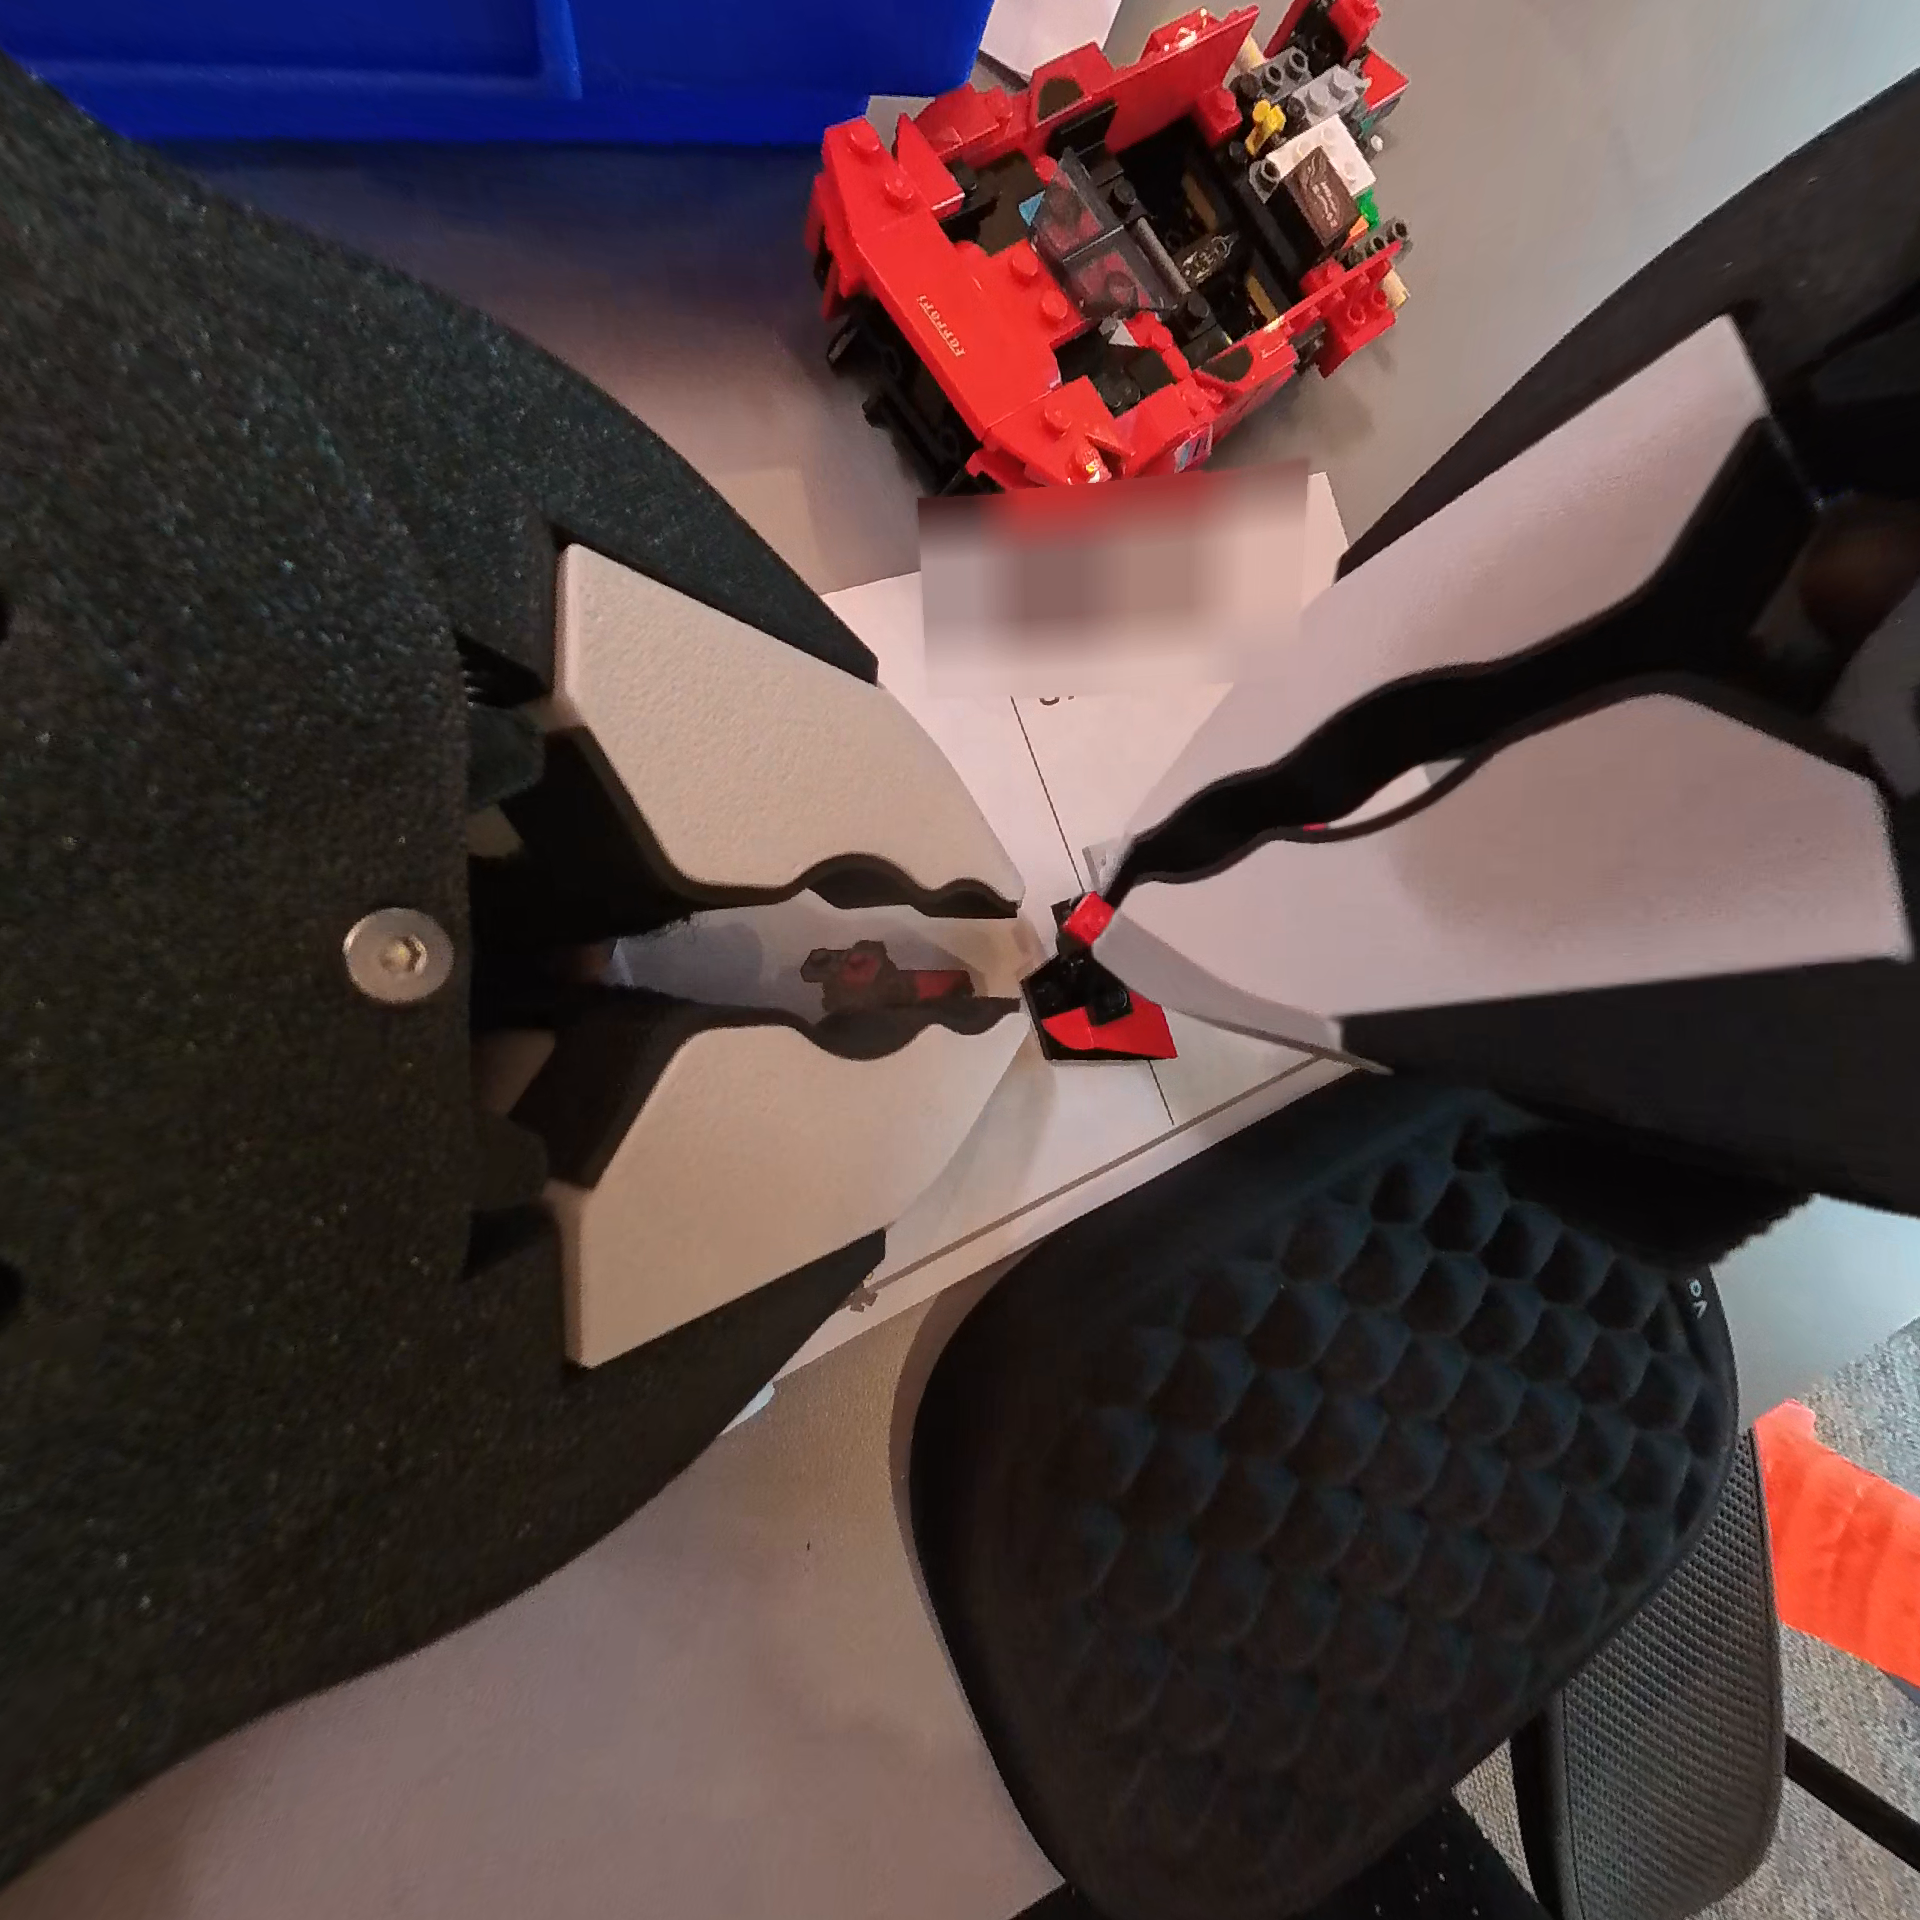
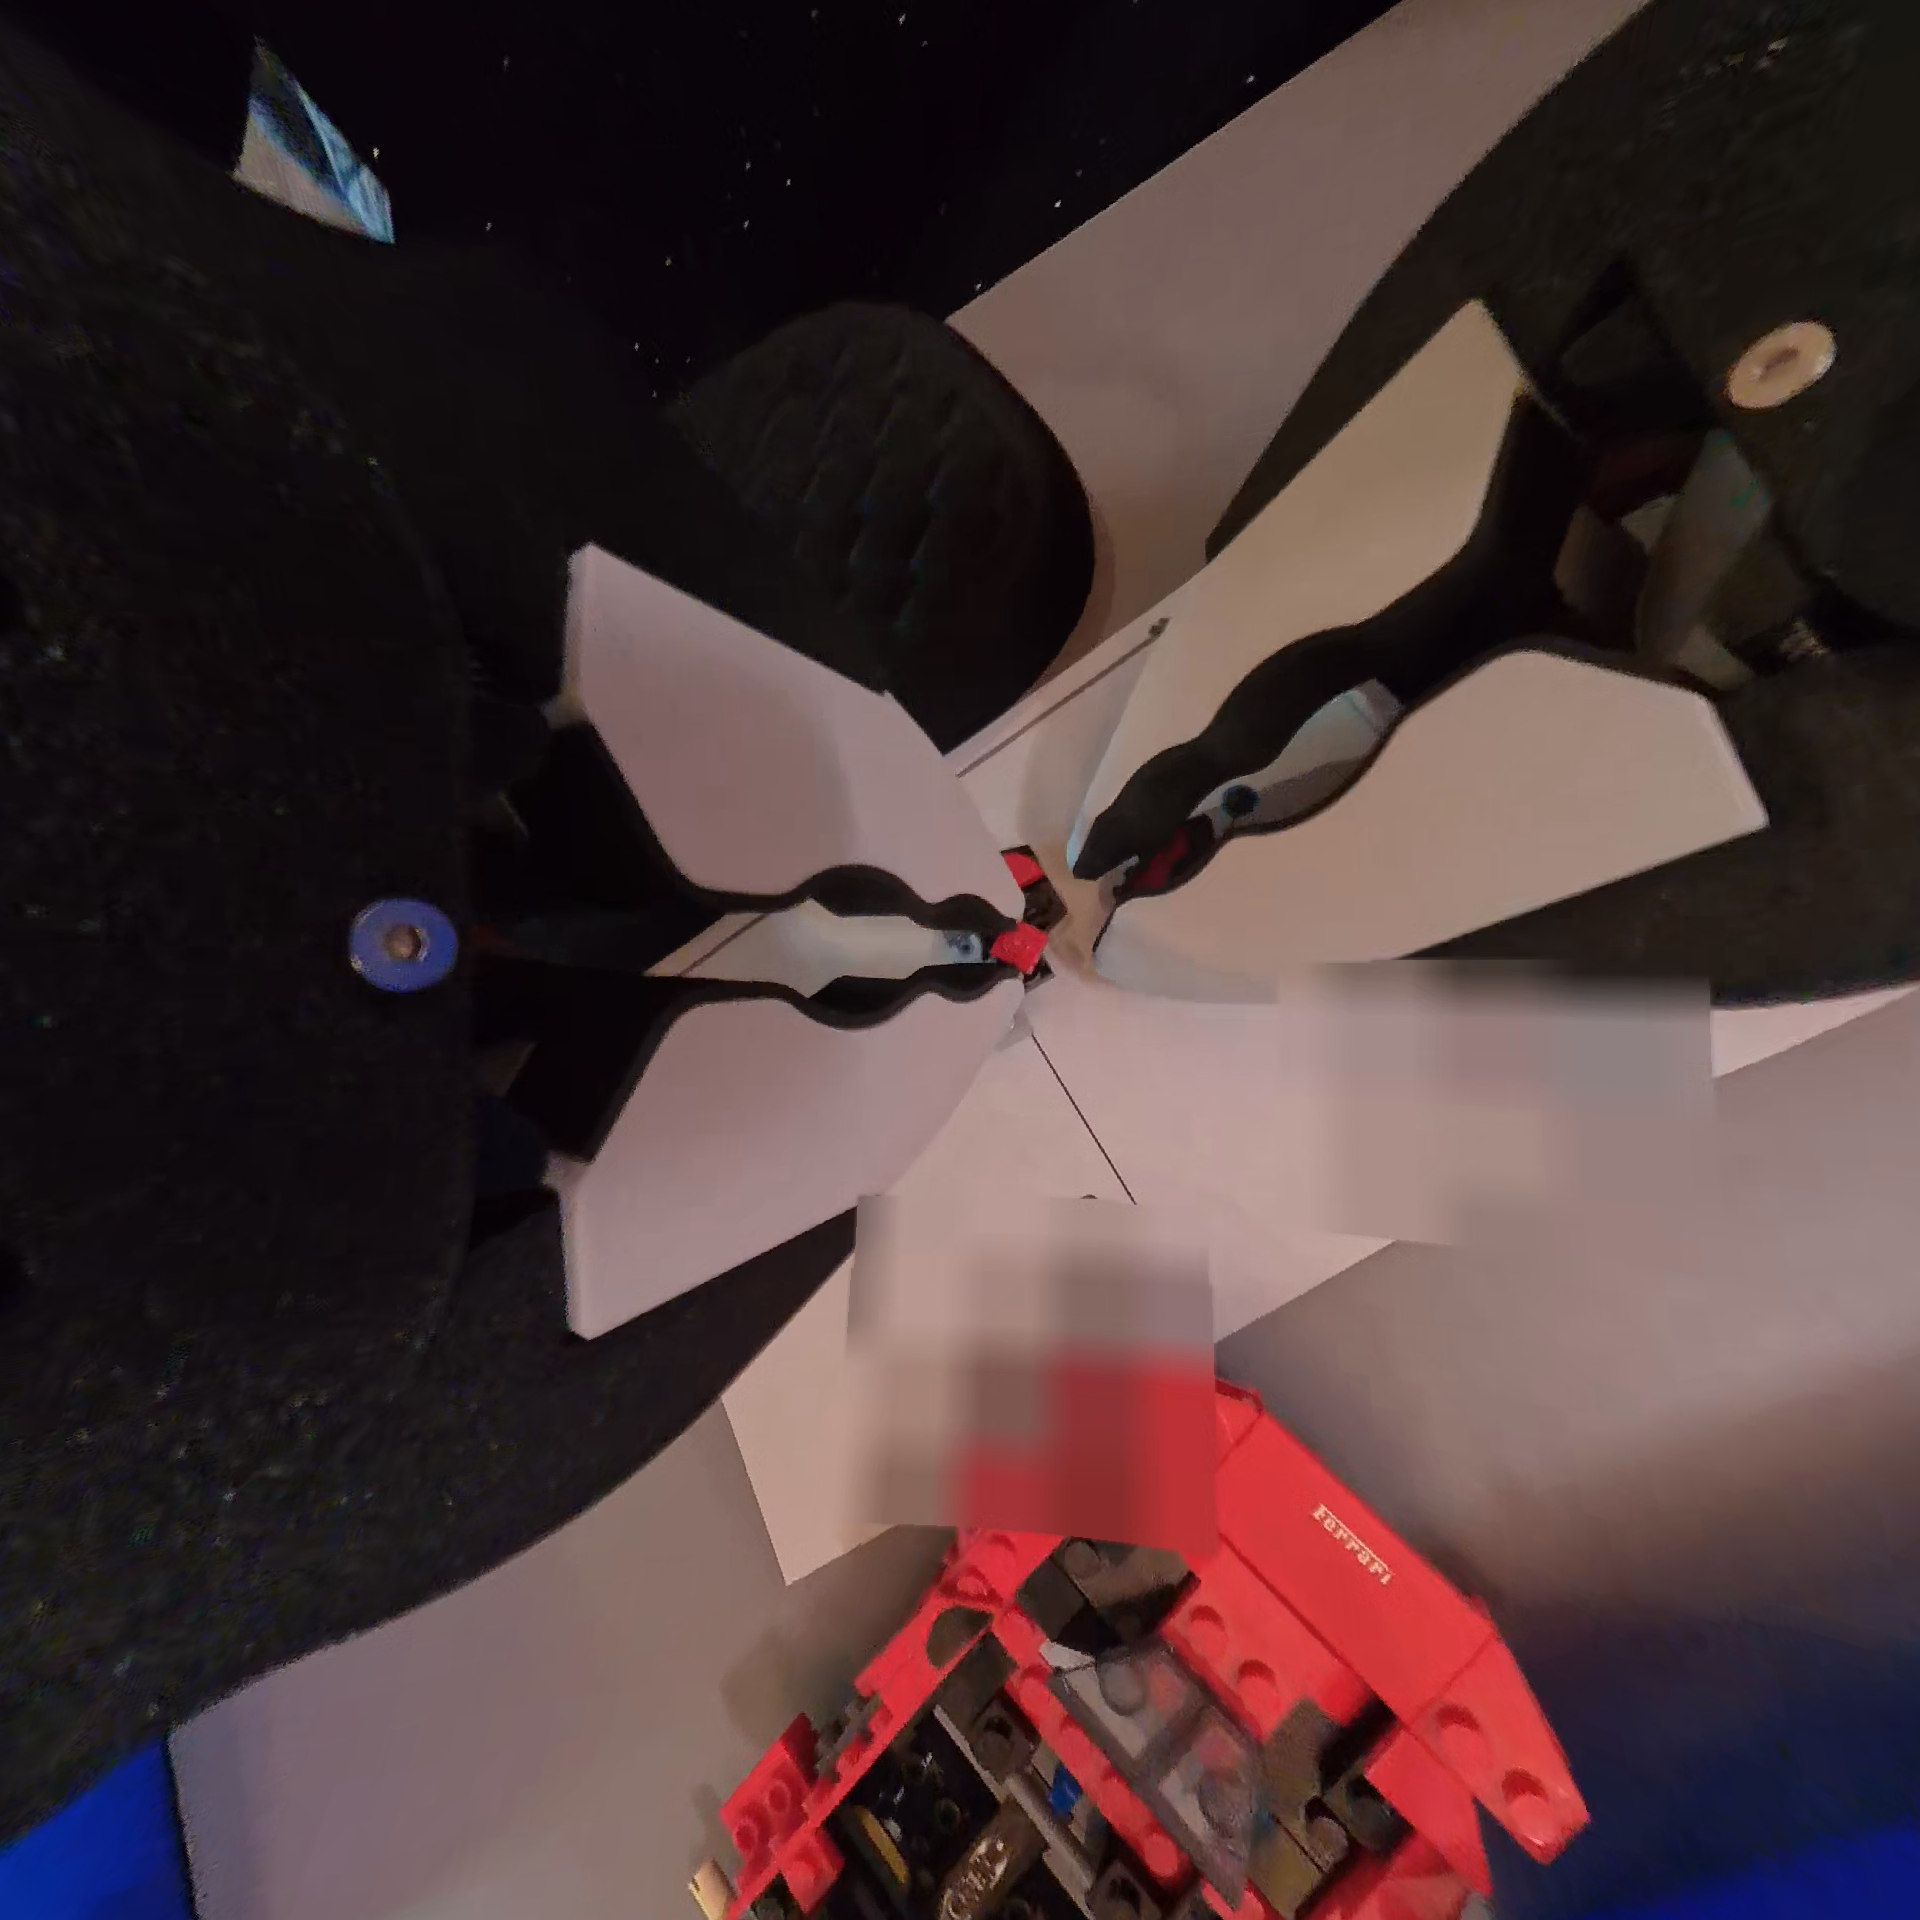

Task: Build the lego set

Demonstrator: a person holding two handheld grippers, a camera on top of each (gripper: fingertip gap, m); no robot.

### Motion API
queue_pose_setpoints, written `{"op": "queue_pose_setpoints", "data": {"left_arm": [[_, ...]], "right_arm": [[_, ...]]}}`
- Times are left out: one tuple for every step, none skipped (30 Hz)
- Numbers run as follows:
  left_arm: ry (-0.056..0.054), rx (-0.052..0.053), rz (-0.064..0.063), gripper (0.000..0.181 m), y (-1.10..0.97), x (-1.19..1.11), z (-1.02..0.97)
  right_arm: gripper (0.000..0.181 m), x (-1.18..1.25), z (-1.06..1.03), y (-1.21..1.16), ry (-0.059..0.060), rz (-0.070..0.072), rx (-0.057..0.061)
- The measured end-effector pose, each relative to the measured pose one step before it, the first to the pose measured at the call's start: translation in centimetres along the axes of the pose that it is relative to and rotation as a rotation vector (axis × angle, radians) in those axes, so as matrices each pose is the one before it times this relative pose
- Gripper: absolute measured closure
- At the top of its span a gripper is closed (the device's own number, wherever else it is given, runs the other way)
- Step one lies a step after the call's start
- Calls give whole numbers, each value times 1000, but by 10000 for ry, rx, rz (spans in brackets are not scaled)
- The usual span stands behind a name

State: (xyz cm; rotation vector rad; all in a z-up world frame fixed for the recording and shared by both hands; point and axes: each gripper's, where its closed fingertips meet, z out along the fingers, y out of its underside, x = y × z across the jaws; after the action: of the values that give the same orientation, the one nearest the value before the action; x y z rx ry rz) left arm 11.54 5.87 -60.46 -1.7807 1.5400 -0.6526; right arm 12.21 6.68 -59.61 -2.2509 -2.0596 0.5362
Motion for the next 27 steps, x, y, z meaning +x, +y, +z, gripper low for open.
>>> {"op": "queue_pose_setpoints", "data": {"left_arm": [[13, -5, -5, 168, 13, 11, 5], [9, 0, -6, 168, -1, 6, 2], [10, 2, -3, 168, -10, 5, -4], [13, -5, -6, 168, 13, 2, 6], [20, -11, -11, 168, 14, 16, 9], [21, -9, -18, 168, 9, 1, 0], [19, -10, -19, 168, 12, 11, 12], [14, -12, -15, 168, 14, -8, 12], [13, -17, -10, 168, 23, 8, 19], [12, -19, 0, 168, 19, 9, 9], [15, -16, 5, 167, 23, 21, 17], [8, -6, 1, 167, 2, 12, 3], [5, -1, 0, 168, 1, -3, 1], [0, 0, -2, 168, 0, 1, 0], [-4, 1, 2, 167, -1, 3, -1], [-5, 0, 7, 167, 1, -1, -2], [-2, 0, 6, 167, 1, 3, -2], [4, -2, 4, 167, 11, 13, 4], [8, -6, 1, 167, 1, 11, 3], [5, -8, -2, 167, 10, 1, 10], [1, -6, -2, 167, 7, 3, -4], [-1, -3, -1, 167, -3, 1, 5], [1, -4, -2, 167, 12, -6, 5], [6, -4, -8, 167, -2, 5, 6], [10, -2, -13, 167, 7, 1, -6], [15, 2, -16, 167, 2, 9, -3], [16, 8, -20, 167, -8, 2, -11]], "right_arm": [[175, -45, -74, 87, -85, -258, 84], [176, -30, -91, 73, -88, -377, 149], [176, -17, -113, 52, -83, -400, 186], [176, -258, -100, 89, -223, -503, 169], [176, -114, -117, 59, -82, -468, 176], [178, 158, -151, 33, 113, -277, 148], [178, -99, -168, -56, -70, -135, 153], [178, -419, -127, -117, -257, -163, 141], [178, -196, -84, -79, -41, -195, 68], [178, -90, 0, 95, 14, -184, -91], [178, 23, 62, 201, 73, -167, -178], [178, 96, 115, 139, 111, -239, -156], [178, 62, 130, -6, 92, -297, -47], [178, 41, 102, -106, 57, -237, 19], [178, -66, 97, -61, -17, -234, -29], [178, 119, 70, 66, 137, -292, -135], [178, 182, 27, 91, 211, -370, -164], [178, 66, 14, 93, 141, -394, -174], [178, 100, -22, 6, 156, -382, -123], [178, 22, -17, -6, 92, -382, -121], [178, -62, 0, -40, 37, -381, -110], [178, -14, -8, -176, 65, -354, -7], [178, -56, -8, -128, 9, -313, -14], [178, -14, -23, -72, 14, -259, -43], [178, 73, -16, -5, 65, -219, -90], [178, -74, 30, 98, -52, -190, -141], [178, -60, 92, 186, -62, -124, -205]]}}
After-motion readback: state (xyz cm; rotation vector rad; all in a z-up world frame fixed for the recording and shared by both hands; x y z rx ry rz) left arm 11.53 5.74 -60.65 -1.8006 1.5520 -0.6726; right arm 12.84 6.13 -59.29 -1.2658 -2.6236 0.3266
